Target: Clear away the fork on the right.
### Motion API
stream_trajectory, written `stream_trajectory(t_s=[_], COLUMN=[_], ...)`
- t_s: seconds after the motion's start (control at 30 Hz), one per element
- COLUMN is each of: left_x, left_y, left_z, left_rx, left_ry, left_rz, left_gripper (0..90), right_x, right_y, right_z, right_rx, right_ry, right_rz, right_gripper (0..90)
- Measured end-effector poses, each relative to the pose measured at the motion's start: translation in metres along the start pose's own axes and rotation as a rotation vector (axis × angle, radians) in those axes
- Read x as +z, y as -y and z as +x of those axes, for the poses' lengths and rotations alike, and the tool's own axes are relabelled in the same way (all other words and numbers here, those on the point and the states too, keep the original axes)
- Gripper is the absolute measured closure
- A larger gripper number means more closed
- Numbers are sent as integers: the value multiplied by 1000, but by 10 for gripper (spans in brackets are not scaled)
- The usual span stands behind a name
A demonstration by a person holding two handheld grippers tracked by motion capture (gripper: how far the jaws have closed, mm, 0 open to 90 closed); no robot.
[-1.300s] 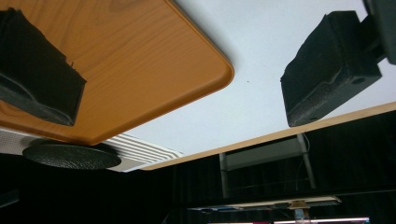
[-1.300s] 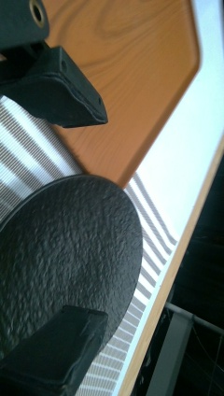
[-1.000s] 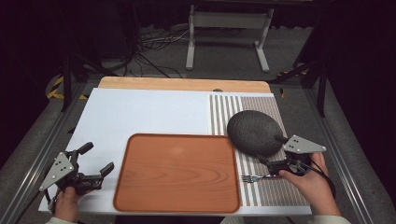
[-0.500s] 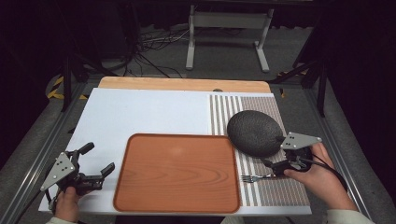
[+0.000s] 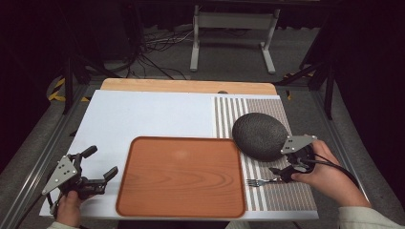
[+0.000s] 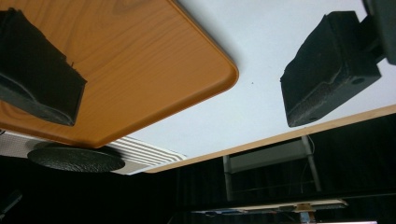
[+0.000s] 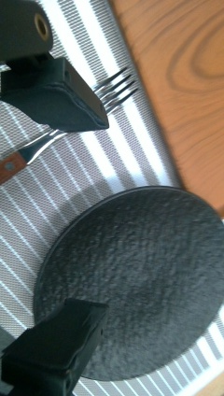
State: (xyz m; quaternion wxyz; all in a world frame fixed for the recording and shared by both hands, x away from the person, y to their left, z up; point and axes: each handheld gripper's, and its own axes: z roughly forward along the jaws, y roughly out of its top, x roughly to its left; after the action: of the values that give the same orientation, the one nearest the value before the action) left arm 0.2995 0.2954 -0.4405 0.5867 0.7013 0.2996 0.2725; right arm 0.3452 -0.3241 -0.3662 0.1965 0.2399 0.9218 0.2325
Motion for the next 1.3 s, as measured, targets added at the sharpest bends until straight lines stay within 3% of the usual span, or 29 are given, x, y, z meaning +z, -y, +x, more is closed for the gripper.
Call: stream_trajectory(t_s=[0.43, 0.67, 0.9, 1.3], left_x=[1, 0, 1, 1], left_y=[-1, -1, -1, -1], left_z=[-1, 0, -1, -1], left_rx=[-5, -7, -4, -4], left_ry=[4, 2, 8, 11], left_rz=[-5, -6, 3, 3], left_gripper=[6, 8, 8, 8], right_x=[5, 5, 4, 26], right_y=[0, 3, 6, 11], right_z=[-1, -2, -1, 6], right_rx=[-91, -127, -145, -247], right_ry=[-67, -77, -92, -175], right_rz=[121, 177, 189, 223], right_gripper=[140, 141, 169, 273])
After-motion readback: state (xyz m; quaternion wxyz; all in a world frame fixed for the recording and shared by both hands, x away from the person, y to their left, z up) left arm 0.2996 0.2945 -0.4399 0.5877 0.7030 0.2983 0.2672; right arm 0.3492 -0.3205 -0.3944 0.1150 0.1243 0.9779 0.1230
